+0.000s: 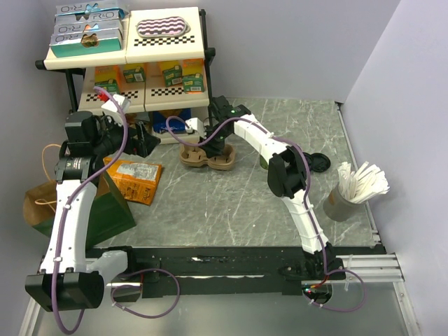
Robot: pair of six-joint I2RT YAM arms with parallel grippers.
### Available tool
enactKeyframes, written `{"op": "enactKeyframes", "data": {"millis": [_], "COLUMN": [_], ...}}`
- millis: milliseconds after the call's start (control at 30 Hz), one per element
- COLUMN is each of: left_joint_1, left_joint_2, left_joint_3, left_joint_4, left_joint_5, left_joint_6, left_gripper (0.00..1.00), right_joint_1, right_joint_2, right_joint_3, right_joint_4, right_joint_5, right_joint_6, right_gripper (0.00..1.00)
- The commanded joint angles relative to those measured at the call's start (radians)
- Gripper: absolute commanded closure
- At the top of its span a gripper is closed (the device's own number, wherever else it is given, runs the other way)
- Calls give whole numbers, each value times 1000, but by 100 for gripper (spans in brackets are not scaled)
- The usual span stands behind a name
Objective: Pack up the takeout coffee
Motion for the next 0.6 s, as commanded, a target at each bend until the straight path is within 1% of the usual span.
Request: {"op": "enactKeyframes", "data": {"millis": [0,133,233,567], "left_joint_1": [15,24,25,32], "left_joint_2": [-27,-27,-25,-22], "left_joint_3": [-11,-12,-15,-26], "left_joint_4": [22,25,25,32], "left_joint_5": [32,39,41,50], "left_joint_6": [-34,-37,-37,-44], "left_gripper": [4,4,3,4], "right_joint_1": [7,8,10,13], "right_joint_2": [22,31,33,53], "right_joint_3": [59,77,77,87], "right_joint_4": [-19,-46,-71,-95], "right_joint_5": [1,-7,-15,-16], "right_joint_6": [-37,-54,-69,-78], "right_gripper": [44,52,55,56]}}
